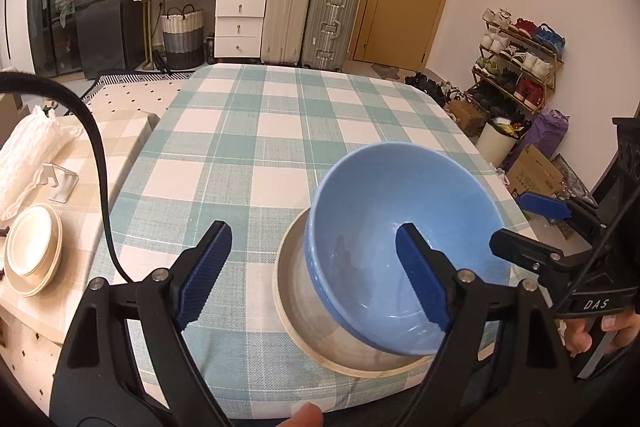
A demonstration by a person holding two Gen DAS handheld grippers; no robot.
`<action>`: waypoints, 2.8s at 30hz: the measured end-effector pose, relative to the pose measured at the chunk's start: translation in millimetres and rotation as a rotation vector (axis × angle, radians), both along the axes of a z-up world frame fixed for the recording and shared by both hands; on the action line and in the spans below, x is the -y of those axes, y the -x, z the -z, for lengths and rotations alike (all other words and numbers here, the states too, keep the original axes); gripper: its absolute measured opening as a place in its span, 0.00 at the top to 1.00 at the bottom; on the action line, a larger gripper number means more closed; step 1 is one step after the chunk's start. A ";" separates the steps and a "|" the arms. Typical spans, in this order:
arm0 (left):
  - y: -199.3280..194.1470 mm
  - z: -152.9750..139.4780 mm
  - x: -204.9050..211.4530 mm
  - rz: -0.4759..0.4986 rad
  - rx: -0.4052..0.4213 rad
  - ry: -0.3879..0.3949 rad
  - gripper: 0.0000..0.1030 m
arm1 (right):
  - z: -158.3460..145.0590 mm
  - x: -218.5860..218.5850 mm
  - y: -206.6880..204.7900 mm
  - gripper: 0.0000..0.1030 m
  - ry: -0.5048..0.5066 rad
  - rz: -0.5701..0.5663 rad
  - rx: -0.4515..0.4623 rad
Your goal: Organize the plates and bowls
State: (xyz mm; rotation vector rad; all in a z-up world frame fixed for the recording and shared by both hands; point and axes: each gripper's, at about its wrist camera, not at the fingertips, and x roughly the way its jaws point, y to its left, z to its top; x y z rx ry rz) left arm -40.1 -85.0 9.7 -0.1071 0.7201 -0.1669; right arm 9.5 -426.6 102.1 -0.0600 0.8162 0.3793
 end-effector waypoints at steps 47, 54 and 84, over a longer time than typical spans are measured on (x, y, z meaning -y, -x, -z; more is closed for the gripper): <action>83.4 -0.1 -46.8 -0.128 0.263 -0.094 0.02 | 25.0 49.5 54.2 0.01 -0.038 0.186 0.280; 84.9 9.2 -41.5 -0.117 0.241 -0.092 0.02 | 30.8 48.0 54.5 0.01 -0.048 0.182 0.278; 71.1 27.9 -30.2 -0.093 0.219 -0.085 0.02 | 25.5 43.7 59.0 0.01 -0.038 0.173 0.292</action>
